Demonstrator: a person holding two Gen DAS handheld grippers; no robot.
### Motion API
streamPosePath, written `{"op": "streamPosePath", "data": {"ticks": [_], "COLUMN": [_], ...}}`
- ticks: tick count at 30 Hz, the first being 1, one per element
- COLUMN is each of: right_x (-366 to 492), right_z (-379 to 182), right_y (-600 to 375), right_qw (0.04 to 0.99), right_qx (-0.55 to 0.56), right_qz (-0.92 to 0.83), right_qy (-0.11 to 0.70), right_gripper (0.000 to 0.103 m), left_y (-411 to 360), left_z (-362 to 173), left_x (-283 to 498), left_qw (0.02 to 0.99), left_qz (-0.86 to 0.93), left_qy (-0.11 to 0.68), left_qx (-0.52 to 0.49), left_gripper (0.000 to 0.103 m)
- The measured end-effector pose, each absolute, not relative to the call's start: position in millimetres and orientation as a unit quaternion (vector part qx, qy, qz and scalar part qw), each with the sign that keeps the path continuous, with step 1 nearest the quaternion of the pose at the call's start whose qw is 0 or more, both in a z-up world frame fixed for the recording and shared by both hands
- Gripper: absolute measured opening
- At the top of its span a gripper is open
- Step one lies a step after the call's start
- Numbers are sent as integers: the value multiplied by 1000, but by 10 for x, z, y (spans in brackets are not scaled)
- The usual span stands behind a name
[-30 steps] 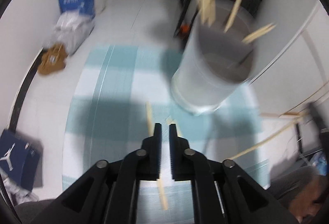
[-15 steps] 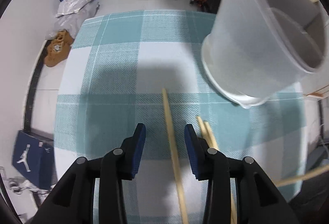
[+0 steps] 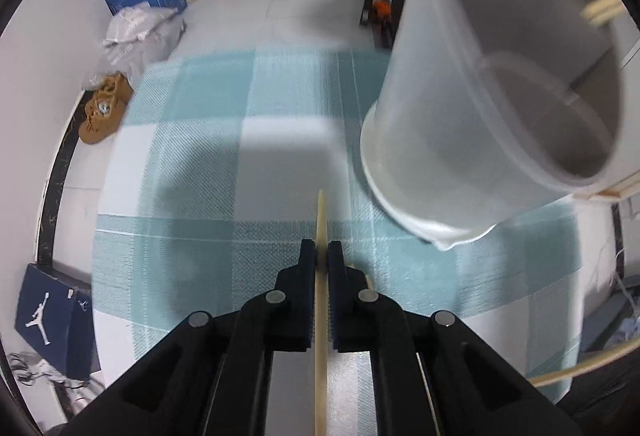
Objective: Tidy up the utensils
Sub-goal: 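Lift both held chopsticks and carry them over the white holder, then lower both chopsticks into the holder and open both grippers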
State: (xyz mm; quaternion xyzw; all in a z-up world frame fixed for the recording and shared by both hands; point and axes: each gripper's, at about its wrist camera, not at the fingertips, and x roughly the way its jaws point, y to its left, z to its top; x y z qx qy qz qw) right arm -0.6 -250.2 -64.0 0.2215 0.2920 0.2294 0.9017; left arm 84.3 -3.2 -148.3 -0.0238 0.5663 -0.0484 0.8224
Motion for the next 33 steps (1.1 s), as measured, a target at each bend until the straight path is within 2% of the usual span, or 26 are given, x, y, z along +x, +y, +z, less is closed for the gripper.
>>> {"op": "streamPosePath", "data": {"ticks": [8, 12, 20, 33], "right_x": [-47, -86, -185, -125], "right_z": [-654, -654, -678, -434], "right_y": [-2463, -2379, -2206, -2181], "right_qw": [903, 908, 917, 926], "right_qx": [215, 198, 154, 149], "right_qz": [231, 232, 230, 221], "right_qy": [290, 288, 286, 268], "right_gripper": [4, 4, 4, 4], "left_y": [120, 78, 101, -24], "left_z": [-780, -602, -524, -27], "left_x": [293, 56, 31, -29], "left_qw": [897, 914, 921, 929], "left_qz": [-60, -72, -90, -125], "left_qy": [433, 395, 375, 345], "left_qx": [-63, -61, -51, -32], "left_gripper": [2, 2, 2, 1]}}
